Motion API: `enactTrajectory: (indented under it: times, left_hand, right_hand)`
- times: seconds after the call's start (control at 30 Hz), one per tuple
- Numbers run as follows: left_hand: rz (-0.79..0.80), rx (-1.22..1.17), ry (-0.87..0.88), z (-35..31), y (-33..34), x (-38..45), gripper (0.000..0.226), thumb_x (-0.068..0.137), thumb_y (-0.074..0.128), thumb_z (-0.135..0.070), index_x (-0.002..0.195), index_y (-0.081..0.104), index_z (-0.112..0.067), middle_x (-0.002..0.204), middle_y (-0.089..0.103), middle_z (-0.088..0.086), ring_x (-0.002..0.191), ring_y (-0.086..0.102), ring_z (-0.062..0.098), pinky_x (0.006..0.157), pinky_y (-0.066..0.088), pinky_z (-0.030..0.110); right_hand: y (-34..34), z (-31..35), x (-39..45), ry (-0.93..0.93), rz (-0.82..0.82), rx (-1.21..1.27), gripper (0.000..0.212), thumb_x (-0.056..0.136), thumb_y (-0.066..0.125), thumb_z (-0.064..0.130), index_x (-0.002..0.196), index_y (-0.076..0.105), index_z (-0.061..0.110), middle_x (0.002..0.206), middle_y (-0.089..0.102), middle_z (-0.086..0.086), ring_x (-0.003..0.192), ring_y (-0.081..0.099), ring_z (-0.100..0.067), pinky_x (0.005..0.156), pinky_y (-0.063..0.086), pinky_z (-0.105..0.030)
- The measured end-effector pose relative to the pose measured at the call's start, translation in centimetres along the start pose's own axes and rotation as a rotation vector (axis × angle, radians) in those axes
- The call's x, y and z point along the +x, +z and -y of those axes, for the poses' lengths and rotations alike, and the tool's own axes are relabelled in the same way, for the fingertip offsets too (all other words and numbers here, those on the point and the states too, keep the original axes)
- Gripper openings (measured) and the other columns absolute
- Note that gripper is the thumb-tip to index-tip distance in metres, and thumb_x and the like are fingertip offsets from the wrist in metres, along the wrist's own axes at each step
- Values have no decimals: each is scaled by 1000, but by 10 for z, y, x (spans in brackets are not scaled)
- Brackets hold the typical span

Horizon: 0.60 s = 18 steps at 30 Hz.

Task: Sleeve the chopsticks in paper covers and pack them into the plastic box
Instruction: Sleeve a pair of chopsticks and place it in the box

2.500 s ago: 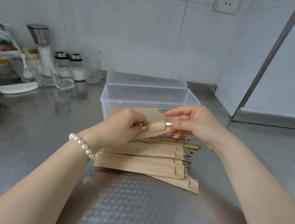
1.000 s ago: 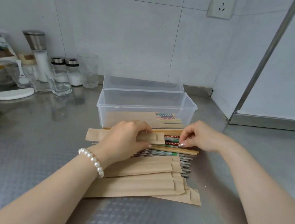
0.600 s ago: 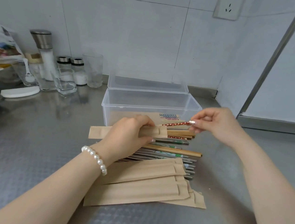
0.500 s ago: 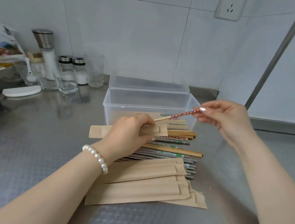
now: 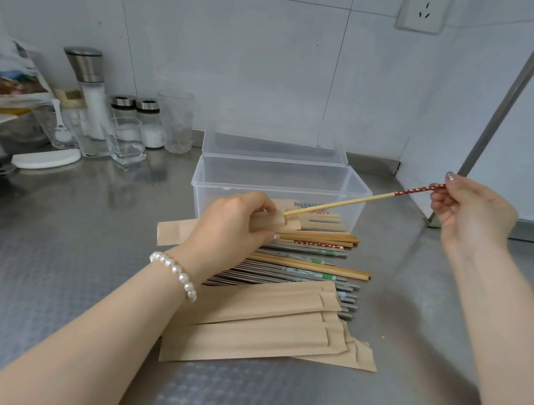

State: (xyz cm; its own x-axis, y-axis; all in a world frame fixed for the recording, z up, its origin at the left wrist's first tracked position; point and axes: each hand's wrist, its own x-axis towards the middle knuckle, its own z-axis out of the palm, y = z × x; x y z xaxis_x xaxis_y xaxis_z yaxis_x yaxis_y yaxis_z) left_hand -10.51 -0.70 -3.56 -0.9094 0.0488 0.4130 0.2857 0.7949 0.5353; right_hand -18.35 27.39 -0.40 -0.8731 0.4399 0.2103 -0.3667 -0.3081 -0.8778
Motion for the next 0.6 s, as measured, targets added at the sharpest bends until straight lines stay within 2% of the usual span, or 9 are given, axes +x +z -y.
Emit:
enactTrajectory:
  times: [0.13,0.23,0.33,0.47,0.6]
  left_hand:
    - [-14,0,-5,0,-1,0,29,75,73,-26,101,60,-23,88,56,-8,81,50,14,71,38,24]
    - [-39,2,6,0,-1,1,29,75,73,-25,101,60,-23,88,55,-9,80,49,12,69,35,23]
    - [-53,-5,24,-1,-1,0,28,75,73,-23,101,61,-22,87,55,-10,82,49,12,72,36,23]
    - [-78,-24,62,-2,-1,0,26,75,73,-22,99,63,-21,86,56,-10,84,53,15,76,42,28]
    - [-86,-22,88,-2,-1,0,26,74,74,-21,98,64,-20,86,58,-9,84,55,17,77,44,30]
  right_hand:
    - [-3,1,2,-25,-37,15,12,84,60,1,75,63,8,48,62,4,45,56,-9,50,45,-17]
    - [0,3,1,-36,2,-6,13,84,60,0,75,63,8,48,62,4,45,54,-9,49,44,-17]
    - [6,1,-4,13,127,-66,13,85,57,-2,77,62,6,48,63,3,42,53,-8,47,43,-17]
    - [17,-6,-19,109,371,-202,19,83,58,-3,70,65,9,51,65,1,40,52,-8,42,41,-17]
    - [25,-8,-31,132,593,-333,13,79,60,-4,74,67,5,57,68,-2,44,56,-10,41,42,-17]
